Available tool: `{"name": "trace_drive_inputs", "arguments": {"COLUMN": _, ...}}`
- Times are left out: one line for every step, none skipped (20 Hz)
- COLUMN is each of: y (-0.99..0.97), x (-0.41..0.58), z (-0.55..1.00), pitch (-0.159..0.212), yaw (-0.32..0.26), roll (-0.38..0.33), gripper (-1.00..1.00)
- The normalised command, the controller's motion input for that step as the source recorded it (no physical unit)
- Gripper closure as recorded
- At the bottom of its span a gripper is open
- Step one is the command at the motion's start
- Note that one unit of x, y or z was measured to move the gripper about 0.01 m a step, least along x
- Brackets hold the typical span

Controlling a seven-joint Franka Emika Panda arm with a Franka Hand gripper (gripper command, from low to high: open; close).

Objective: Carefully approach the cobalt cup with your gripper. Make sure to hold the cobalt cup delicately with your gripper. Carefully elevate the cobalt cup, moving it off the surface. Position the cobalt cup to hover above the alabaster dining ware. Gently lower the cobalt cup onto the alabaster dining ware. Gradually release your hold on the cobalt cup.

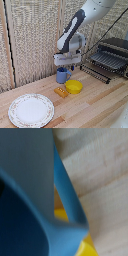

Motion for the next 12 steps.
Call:
{"name": "trace_drive_inputs", "arguments": {"y": 0.01, "x": 0.163, "z": -0.17, "pitch": 0.0, "yaw": 0.053, "roll": -0.058, "gripper": -1.0}}
{"name": "trace_drive_inputs", "arguments": {"y": 0.01, "x": 0.137, "z": -0.17, "pitch": 0.0, "yaw": 0.048, "roll": -0.055, "gripper": 1.0}}
{"name": "trace_drive_inputs", "arguments": {"y": 0.02, "x": 0.126, "z": -0.16, "pitch": 0.0, "yaw": 0.04, "roll": -0.048, "gripper": 1.0}}
{"name": "trace_drive_inputs", "arguments": {"y": 0.02, "x": 0.117, "z": -0.16, "pitch": 0.0, "yaw": 0.036, "roll": -0.043, "gripper": 1.0}}
{"name": "trace_drive_inputs", "arguments": {"y": 0.02, "x": 0.089, "z": -0.14, "pitch": 0.0, "yaw": 0.025, "roll": -0.034, "gripper": 1.0}}
{"name": "trace_drive_inputs", "arguments": {"y": 0.07, "x": 0.086, "z": -0.13, "pitch": 0.003, "yaw": 0.009, "roll": -0.04, "gripper": 1.0}}
{"name": "trace_drive_inputs", "arguments": {"y": 0.09, "x": 0.074, "z": -0.11, "pitch": 0.008, "yaw": 0.0, "roll": -0.045, "gripper": 1.0}}
{"name": "trace_drive_inputs", "arguments": {"y": 0.06, "x": 0.034, "z": -0.09, "pitch": 0.008, "yaw": 0.0, "roll": -0.029, "gripper": 1.0}}
{"name": "trace_drive_inputs", "arguments": {"y": 0.11, "x": 0.0, "z": -0.07, "pitch": 0.0, "yaw": 0.0, "roll": -0.035, "gripper": 1.0}}
{"name": "trace_drive_inputs", "arguments": {"y": 0.11, "x": 0.0, "z": -0.03, "pitch": 0.0, "yaw": 0.0, "roll": -0.028, "gripper": 1.0}}
{"name": "trace_drive_inputs", "arguments": {"y": 0.13, "x": 0.0, "z": -0.01, "pitch": -0.014, "yaw": -0.008, "roll": -0.017, "gripper": 1.0}}
{"name": "trace_drive_inputs", "arguments": {"y": 0.18, "x": 0.0, "z": 0.0, "pitch": -0.025, "yaw": -0.03, "roll": -0.014, "gripper": 1.0}}
